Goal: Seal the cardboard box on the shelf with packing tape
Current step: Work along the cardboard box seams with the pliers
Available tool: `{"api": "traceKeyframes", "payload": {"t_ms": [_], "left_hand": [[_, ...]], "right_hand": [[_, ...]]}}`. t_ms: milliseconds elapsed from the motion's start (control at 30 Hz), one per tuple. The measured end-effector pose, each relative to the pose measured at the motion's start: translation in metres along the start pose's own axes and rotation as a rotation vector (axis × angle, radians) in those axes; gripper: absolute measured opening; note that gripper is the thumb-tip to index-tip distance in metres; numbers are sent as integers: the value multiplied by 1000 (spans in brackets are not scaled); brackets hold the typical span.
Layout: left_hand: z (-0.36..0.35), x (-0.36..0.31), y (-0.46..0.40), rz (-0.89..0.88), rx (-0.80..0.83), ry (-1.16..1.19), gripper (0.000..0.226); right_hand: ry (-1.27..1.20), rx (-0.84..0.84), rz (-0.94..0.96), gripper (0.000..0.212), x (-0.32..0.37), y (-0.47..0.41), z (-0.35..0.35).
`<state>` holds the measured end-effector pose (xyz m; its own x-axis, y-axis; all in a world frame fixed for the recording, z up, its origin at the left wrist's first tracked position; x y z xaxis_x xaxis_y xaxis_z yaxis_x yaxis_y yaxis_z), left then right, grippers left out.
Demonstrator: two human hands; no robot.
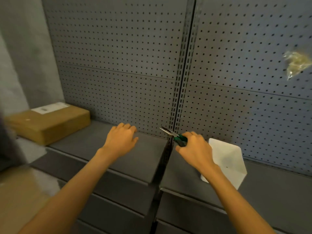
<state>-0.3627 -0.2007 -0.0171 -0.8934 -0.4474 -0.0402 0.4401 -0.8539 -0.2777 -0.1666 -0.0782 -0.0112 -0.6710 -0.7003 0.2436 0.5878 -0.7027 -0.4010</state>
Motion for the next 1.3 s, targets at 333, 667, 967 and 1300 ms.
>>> {"api": "traceKeyframes", "payload": {"t_ms": [333, 667, 967, 1300], "left_hand": [[40, 118, 78, 250, -56, -132, 39], [42, 199, 163, 474, -53, -160, 39], [38, 243, 192, 562, -39, -183, 39], [25, 308, 146, 547, -73, -138, 38]], "right_hand": [[-143, 59, 263, 46, 135, -10, -34], [-249, 204, 451, 37, 239, 11, -82], [-272, 293, 527, 40, 291, 13, -116], [-223, 304, 545, 37, 341, -25, -144]]}}
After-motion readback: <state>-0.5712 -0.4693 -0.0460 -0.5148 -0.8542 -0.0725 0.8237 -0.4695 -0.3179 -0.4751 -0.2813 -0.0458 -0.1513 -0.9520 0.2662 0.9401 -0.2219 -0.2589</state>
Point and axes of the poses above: each hand's wrist, its own y-axis away from the middle knuckle, its own z-axis out of the back of the hand, x = y × z, the point moved 5 cm from there along -y, towards the middle knuckle, and after that the axes turned 3 degrees about y, right-handed, at the moved point
